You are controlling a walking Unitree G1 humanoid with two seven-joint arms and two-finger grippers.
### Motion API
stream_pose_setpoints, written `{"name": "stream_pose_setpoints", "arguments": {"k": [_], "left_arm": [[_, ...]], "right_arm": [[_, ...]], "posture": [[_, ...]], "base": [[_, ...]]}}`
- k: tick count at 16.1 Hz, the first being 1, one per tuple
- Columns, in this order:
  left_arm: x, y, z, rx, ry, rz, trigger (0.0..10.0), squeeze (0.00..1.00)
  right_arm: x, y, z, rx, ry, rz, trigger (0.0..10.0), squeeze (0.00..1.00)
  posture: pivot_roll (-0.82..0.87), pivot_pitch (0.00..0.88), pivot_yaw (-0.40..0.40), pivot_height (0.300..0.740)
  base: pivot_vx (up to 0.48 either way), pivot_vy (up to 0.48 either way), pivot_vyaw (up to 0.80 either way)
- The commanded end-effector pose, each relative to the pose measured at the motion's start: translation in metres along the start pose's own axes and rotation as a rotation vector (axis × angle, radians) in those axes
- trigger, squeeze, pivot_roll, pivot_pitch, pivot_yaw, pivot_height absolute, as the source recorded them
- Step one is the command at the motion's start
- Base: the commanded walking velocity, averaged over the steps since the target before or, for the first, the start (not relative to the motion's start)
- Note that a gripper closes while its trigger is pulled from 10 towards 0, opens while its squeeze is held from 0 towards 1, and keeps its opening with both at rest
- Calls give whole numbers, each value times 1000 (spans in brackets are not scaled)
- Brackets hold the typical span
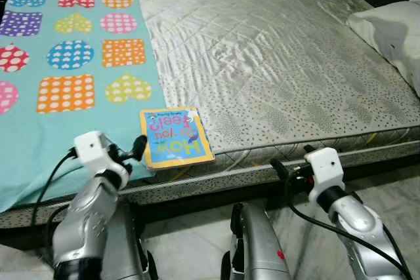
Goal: Clean up the room
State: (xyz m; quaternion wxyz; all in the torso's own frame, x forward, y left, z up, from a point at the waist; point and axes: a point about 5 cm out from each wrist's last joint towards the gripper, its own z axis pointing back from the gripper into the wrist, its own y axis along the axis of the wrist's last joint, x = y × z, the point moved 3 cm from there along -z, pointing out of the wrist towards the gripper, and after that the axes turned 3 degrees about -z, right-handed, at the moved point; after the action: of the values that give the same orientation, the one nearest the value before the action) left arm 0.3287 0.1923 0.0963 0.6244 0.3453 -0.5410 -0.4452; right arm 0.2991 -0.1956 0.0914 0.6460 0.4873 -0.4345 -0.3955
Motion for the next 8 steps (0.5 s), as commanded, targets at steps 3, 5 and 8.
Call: {"name": "stream_pose_setpoints", "arguments": {"k": [3,5,8], "left_arm": [[5,-3,-11,-8,-21,-2,10000,0],[9,-11,-13,-38,-43,46,10000,0],[13,-24,-19,-109,-80,101,10000,0]], "right_arm": [[12,0,11,-12,-28,19,10000,0],[12,4,10,-6,-23,20,10000,0],[3,18,12,23,64,-38,10000,0]], "posture": [[-165,178,-135,518],[-173,179,-136,518],[-188,179,-136,518]], "base": [[0,0,0],[0,0,0],[0,0,0]]}}
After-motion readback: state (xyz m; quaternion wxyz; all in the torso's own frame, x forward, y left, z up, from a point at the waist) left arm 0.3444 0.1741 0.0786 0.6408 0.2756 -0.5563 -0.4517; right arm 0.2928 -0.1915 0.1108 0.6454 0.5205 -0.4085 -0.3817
